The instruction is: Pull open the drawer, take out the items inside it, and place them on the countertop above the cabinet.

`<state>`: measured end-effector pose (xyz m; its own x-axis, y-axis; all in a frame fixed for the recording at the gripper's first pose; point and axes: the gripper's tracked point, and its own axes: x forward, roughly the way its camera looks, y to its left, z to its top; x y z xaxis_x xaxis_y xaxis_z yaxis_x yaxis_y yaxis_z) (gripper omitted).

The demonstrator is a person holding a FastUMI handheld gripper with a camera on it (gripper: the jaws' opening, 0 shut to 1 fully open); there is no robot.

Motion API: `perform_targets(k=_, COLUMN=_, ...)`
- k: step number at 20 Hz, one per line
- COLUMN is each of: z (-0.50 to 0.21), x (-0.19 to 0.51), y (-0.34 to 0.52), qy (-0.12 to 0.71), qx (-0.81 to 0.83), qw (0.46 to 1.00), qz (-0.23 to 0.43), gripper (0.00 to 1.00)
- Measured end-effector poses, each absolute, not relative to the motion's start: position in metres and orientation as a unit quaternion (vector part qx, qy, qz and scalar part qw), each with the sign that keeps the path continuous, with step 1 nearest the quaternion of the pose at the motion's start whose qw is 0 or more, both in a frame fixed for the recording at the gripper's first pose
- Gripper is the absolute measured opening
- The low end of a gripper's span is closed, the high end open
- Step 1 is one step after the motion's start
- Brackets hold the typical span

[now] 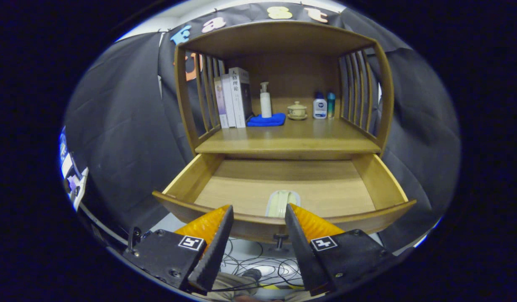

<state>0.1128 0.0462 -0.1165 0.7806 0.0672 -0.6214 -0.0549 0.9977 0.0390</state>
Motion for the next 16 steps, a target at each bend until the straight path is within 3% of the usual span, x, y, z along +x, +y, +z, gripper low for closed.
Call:
perform_targets(k=8, z=-0.161, x=0.172, y=0.023, qy=0.470, qx=0.033, qw=0.882, qz=-0.004, gripper=0.78)
perform_targets(k=16, z=-0.211, x=0.195, y=-0.001, qy=0.548, qx=-0.024, qw=0.835, qz=-0.049, gripper=0.71)
